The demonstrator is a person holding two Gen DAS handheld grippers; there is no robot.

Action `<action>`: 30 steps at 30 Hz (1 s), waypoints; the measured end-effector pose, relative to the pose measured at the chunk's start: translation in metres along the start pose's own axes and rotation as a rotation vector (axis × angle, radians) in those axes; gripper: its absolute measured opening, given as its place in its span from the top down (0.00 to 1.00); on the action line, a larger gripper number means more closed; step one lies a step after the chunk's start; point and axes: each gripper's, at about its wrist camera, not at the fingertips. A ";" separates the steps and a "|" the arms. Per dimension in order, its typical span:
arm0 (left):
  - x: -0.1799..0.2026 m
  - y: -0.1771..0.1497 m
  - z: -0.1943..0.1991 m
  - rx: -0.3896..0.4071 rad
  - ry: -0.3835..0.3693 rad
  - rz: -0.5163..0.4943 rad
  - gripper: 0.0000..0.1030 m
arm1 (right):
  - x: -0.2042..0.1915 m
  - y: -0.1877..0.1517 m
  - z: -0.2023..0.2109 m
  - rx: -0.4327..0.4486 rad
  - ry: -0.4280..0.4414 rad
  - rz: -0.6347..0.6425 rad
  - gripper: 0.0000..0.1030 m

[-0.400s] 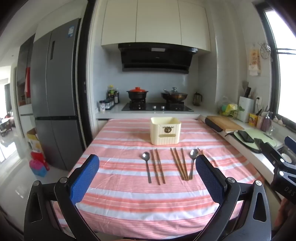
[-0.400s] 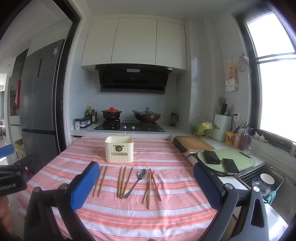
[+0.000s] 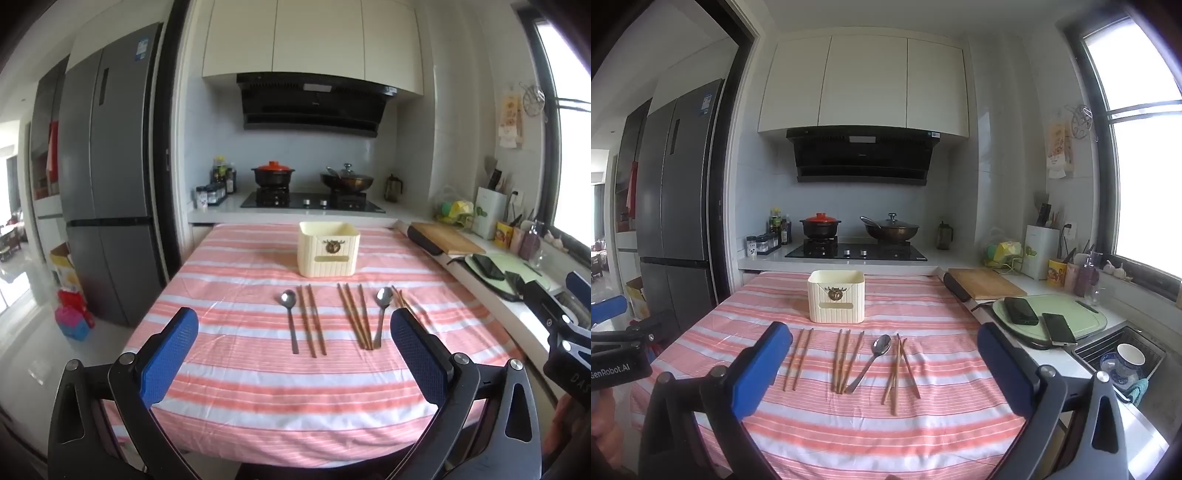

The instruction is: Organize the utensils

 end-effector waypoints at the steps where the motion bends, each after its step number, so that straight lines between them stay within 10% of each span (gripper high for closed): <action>1: 0.000 0.000 0.000 -0.003 0.001 -0.003 0.00 | 0.001 0.001 -0.001 -0.003 0.005 -0.003 0.00; 30: -0.010 0.001 0.016 0.046 0.014 0.033 0.00 | 0.000 0.012 0.006 0.055 0.030 -0.004 0.00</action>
Point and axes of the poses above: each gripper's, at about its wrist camera, not at the fingertips, and z roughly against the way its jaws point, x to its right, y to its top, and after that the axes turned 4 degrees about z, right-handed
